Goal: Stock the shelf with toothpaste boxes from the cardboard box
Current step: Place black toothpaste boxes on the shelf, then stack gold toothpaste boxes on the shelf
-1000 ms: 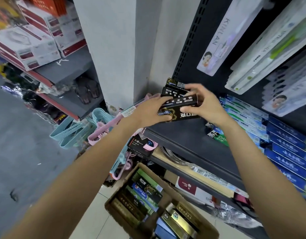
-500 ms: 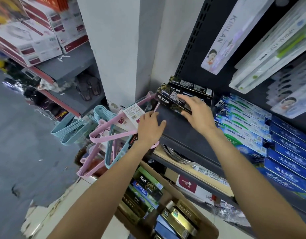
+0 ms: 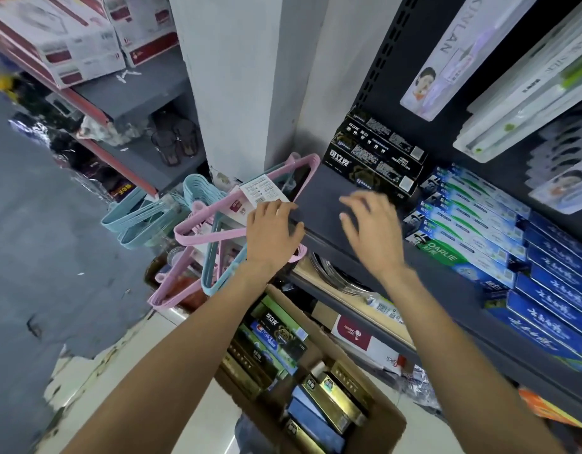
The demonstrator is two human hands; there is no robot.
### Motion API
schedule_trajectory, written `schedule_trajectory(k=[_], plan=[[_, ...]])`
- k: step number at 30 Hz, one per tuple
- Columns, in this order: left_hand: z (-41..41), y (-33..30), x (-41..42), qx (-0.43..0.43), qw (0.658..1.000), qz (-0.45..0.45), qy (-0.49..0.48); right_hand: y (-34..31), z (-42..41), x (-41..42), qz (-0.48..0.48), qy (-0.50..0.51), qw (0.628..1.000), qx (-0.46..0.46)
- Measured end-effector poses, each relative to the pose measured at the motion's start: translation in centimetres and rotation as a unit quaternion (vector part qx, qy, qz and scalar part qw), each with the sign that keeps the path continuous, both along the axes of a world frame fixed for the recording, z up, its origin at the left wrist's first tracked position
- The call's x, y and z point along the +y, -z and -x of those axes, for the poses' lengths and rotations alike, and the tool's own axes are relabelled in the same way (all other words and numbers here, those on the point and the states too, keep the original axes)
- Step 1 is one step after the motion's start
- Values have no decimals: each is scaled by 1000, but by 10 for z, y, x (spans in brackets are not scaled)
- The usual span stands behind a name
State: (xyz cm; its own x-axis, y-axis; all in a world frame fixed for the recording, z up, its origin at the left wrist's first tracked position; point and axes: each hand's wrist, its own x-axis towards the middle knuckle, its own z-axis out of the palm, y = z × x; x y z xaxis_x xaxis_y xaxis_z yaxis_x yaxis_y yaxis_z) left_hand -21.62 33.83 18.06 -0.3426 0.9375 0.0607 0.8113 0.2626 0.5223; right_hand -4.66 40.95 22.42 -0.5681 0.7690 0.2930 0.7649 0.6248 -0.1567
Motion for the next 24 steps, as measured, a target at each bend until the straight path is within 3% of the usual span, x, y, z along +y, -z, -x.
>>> schedule_trajectory(k=[4,7,10,13,17,20,24], plan=[[0,12,-61,-73,989,-102,-74,33,-12,-89,148,-51,987,-23],[-4,36,-116,-154,981,-43,-106,64,-26,-128,311,-95,936,-136],[-12,73,-169,-193,968,82,-140,105,-44,-147,413,-146,872,-219],[-20,124,-217,-196,943,205,-171,163,-57,-161,418,-162,860,-242],[-30,190,-265,-208,899,283,-262,236,-62,-182,419,-119,891,-126],[-30,230,-280,-217,871,282,-338,297,-59,-197,367,-96,922,-80],[-41,268,-289,-244,874,211,-363,370,-49,-210,353,-84,919,-153]])
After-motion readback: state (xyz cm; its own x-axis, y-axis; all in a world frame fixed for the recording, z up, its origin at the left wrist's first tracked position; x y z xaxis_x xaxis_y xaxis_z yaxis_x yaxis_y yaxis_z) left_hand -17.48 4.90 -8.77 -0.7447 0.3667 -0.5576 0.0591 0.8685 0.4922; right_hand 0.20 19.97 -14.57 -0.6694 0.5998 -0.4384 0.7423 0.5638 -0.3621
